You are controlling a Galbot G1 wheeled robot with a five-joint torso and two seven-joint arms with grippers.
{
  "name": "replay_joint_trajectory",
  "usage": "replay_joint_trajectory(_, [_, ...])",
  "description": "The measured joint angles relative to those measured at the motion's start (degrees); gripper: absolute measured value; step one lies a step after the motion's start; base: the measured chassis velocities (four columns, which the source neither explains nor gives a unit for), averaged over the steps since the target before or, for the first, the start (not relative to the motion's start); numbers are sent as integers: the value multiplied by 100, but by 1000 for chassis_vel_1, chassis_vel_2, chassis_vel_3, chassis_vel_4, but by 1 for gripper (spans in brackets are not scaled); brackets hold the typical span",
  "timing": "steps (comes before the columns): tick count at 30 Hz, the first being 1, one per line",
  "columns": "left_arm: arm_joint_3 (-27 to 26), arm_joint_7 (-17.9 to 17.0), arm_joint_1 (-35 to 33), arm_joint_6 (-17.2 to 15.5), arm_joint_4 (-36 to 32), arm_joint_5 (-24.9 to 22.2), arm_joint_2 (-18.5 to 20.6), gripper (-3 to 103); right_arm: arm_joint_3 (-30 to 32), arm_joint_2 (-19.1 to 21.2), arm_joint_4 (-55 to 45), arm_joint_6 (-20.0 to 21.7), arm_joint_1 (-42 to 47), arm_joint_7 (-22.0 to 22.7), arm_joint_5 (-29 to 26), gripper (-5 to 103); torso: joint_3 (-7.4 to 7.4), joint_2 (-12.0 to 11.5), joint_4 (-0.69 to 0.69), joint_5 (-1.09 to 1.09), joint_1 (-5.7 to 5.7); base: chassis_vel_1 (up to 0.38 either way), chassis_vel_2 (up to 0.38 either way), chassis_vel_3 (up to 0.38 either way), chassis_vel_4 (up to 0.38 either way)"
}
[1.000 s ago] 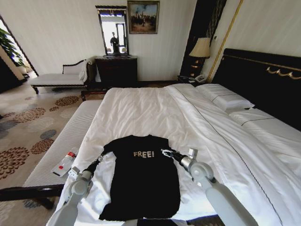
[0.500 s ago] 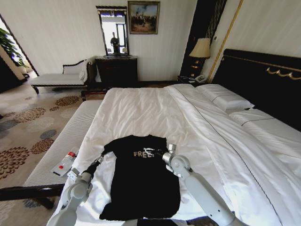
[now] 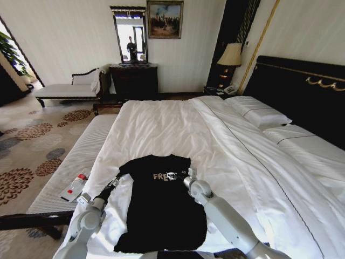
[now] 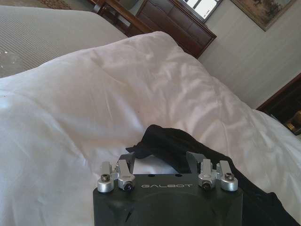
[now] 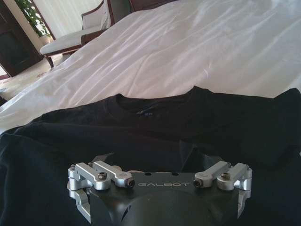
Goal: Fold the clothes on the bed.
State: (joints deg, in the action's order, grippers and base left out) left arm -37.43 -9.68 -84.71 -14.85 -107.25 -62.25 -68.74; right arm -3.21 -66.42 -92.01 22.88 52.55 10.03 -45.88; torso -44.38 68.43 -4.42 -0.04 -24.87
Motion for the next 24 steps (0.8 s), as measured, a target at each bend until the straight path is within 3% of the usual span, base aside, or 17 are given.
replay_joint_trajectory(2, [6,-1,0,0,0,2,-2,66,-11,15,-6,-41,11,-2,19,100,0,0,0,0,0,0,0,0,0])
replay_joint_trajectory(4, [19,-4,0,0,-8,4,-14,63,-4,33,-45,-80,31,-21,-7,90,0,0,1,-2,0,0,0,0,0])
replay_joint_trajectory(5, [24,-6,0,0,-23,4,-18,63,14,35,-92,-101,47,-30,-62,90,0,0,1,-1,0,0,0,0,0])
replay_joint_trajectory(6, [25,-7,-1,0,-37,5,-18,62,38,48,-180,-176,70,-51,-76,79,0,0,0,0,0,0,0,0,0])
replay_joint_trajectory(9, [22,-7,-3,0,-38,4,-16,62,36,111,-250,-292,87,-86,182,84,0,0,1,0,-1,0,0,0,0])
replay_joint_trajectory(11, [10,-7,-3,0,-38,3,-8,62,-19,252,-268,-530,102,-127,904,94,0,0,0,0,0,0,0,0,0])
replay_joint_trajectory(13, [6,-8,-3,0,-40,2,-6,62,-40,316,-268,-611,113,-147,1187,98,0,0,0,0,0,0,0,0,0])
replay_joint_trajectory(16, [2,-9,-3,0,-54,1,0,62,-84,421,-269,-960,164,-189,2193,99,0,0,1,1,0,0,0,0,0])
replay_joint_trajectory(17, [2,-10,-4,0,-58,2,5,62,-107,491,-254,-1156,186,-292,2833,100,0,0,1,1,0,0,0,0,0])
replay_joint_trajectory(18, [2,-10,-4,0,-58,2,5,62,-107,491,-254,-1156,186,-292,2833,100,0,0,1,1,0,0,0,0,0])
replay_joint_trajectory(19, [1,-10,-6,0,-59,2,9,62,-142,575,-206,-1377,206,-459,3521,100,0,0,1,0,0,0,0,0,0])
replay_joint_trajectory(20, [1,-10,-6,0,-58,3,12,62,-155,607,-179,-1490,215,-541,3796,100,0,0,1,-1,0,0,0,0,0])
replay_joint_trajectory(21, [1,-14,-4,0,-61,6,19,62,-199,713,-91,-1883,263,-875,4493,100,0,0,0,-1,0,0,0,0,0])
replay_joint_trajectory(22, [-7,-20,1,0,-75,5,20,62,-293,734,-171,-1743,333,-828,3929,100,0,0,0,-3,0,0,0,0,0])
replay_joint_trajectory(23, [-7,-20,1,0,-75,5,20,62,-293,734,-171,-1743,333,-828,3929,100,0,0,0,-3,0,0,0,0,0])
replay_joint_trajectory(24, [-27,-26,2,-3,-104,-5,23,62,-355,642,-292,-1305,396,-485,3341,100,0,0,-2,2,0,0,0,0,0])
